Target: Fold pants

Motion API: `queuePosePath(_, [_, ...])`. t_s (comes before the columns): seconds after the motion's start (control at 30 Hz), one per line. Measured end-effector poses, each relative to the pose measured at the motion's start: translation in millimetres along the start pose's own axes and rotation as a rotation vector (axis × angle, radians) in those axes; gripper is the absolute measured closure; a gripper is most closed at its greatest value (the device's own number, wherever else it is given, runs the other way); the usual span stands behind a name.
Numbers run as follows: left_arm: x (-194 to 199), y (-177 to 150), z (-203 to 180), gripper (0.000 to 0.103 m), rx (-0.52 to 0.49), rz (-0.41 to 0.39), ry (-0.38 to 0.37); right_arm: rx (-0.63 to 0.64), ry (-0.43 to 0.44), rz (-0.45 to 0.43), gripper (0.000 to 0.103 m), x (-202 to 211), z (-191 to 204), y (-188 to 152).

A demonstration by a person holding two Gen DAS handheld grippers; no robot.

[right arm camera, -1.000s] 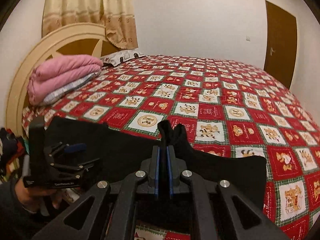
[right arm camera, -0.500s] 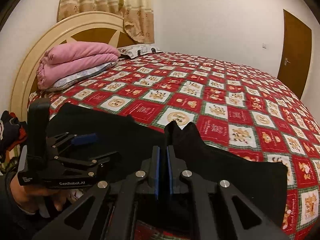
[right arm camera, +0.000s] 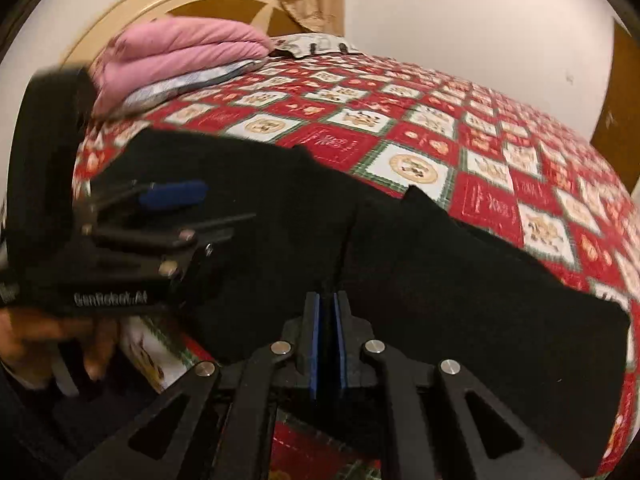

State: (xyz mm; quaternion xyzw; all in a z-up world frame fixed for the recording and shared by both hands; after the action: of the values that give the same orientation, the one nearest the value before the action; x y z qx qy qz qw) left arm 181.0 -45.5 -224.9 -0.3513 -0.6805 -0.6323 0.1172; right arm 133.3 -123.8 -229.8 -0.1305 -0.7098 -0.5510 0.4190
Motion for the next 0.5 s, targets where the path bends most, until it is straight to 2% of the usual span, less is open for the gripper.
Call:
queuePosePath(0.13, [2, 2, -10, 0.018, -0.017, 0.005, -0.021, -0.027, 0.022, -0.002, 0.093, 26, -15, -2])
queuePosePath(0.17, [3, 3, -14, 0.018, -0.024, 0.006, -0.03, -0.03, 0.018, -0.004, 0.088, 32, -21, -3])
queuePosePath(0.2, [4, 3, -20, 0.018, -0.033, 0.009, -0.042, -0.035, 0.013, -0.006, 0.083, 40, -28, -6])
queuePosePath(0.27, [3, 4, -36, 0.018, -0.056, 0.023, -0.084, -0.057, 0.007, -0.01, 0.059, 57, -46, -13])
queuePosePath(0.33, [-1, 4, -53, 0.018, -0.073, 0.042, -0.125, -0.094, -0.005, -0.019, 0.057, 74, -69, -23])
queuePosePath(0.5, [-14, 6, -69, 0.018, -0.082, 0.072, -0.136, -0.228, -0.009, -0.042, 0.057, 89, -110, -46])
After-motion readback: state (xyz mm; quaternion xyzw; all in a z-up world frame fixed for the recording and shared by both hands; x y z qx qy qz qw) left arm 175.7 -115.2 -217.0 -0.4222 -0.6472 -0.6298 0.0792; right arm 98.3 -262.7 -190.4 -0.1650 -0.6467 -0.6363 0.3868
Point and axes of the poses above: each gripper's, at about its wrist camera, not at the fingertips, and x roughly against the way its jaws point, z to its left, y to its top, the point moved 8 cm from there along -x, roughly the way its jaws point, and after that the axes turned 3 degrees about y, right-handed, at the moved point
